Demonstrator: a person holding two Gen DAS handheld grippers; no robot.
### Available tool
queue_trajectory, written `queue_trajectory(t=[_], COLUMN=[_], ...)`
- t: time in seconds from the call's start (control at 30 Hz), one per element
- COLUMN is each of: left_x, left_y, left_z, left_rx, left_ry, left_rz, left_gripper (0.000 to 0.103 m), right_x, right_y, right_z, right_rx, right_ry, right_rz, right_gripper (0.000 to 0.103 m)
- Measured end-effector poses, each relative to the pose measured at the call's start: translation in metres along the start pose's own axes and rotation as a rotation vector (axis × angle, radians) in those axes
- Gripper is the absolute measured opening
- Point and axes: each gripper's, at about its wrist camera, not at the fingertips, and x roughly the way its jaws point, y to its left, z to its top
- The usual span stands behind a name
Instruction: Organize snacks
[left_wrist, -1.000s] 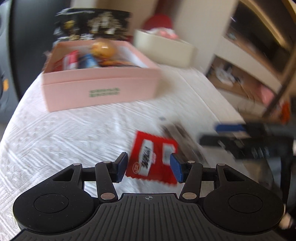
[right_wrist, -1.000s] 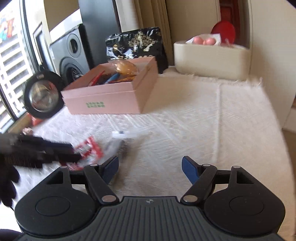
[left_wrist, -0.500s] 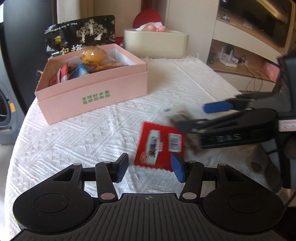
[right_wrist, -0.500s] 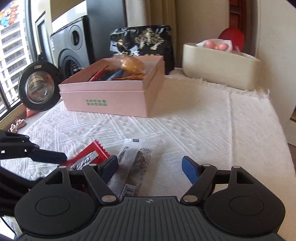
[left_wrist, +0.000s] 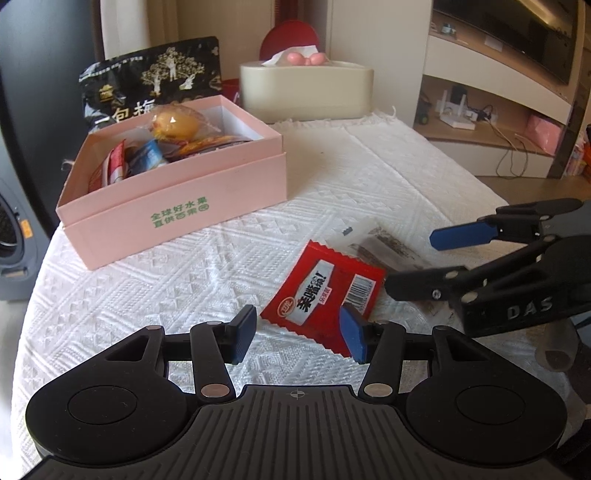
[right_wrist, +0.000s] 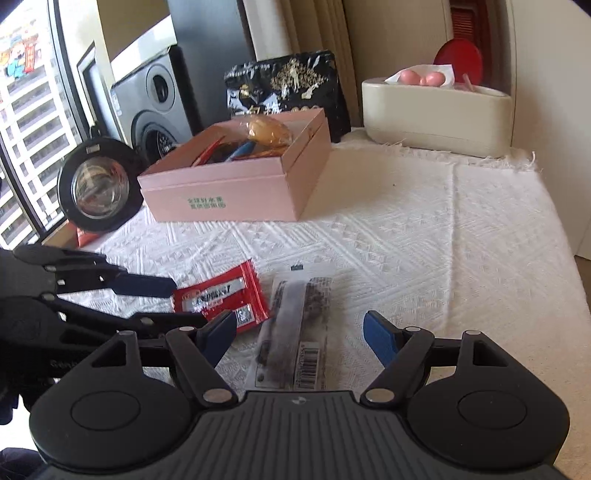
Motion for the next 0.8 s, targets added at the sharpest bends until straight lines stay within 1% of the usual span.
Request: queue_trajectory(t=[0.07,0.13,0.23,0.27,0.33,0.47,0.57,0.63,0.73,0.8], left_x=[-0.001,-0.004,-0.006,-0.006,-0.003,0.006,0.01,0.018,0.03,0.031], left_y=[0.003,0.006,0.007,0.006,0.002,-0.004,0.0,0.012,0.031,0.036], left_z=[0.0,0.0,0.002,0.003,0.006,0.014,0.025,0.03,0.029,0.023], left_rx=[-0.009,-0.022,-0.028,-0.017,0.023,0.105,0.126,0.071,-0.032,-0.061], left_ry=[0.002,-0.005,-0.025,-0.031,-0.038,-0.034,-0.041,-0.022,0.014,0.022], left_rz=[-0.006,-0.022,-0.064,-0.079,-0.105,-0.11,-0.125,-0.152,-0.195,-0.205], left_gripper=[0.055,0.055,0.055,0.055,0.055,0.055,0.055,0.055,0.055,0.055], right_x=[0.004,0.004,0.003,0.002,0.0,-0.006,-0.01,-0.012,-0.007,0.005], right_y=[0.001,-0.002,-0.011,-0.016,-0.027,-0.039,-0.042,-0.043,-0.046,-0.052], right_z=[-0.001,-0.002,0.001,0.001,0.001,-0.004,-0.004,0.0,0.013,0.02], right_rx=[-0.009,-0.015,-0.001,0.007,0.028,0.056,0.067,0.074,0.081,0.107], right_ry=[0.013,0.007,-0.017,-0.022,-0.023,-0.025,-0.038,-0.054,-0.082,-0.066], right_rz=[-0.03,-0.073,-0.199,-0.228,-0.246,-0.236,-0.187,-0.139,-0.049,0.005], right_gripper=[0.076,0.075,0.075,0.075,0.075,0.075,0.075,0.075,0.075,0.075])
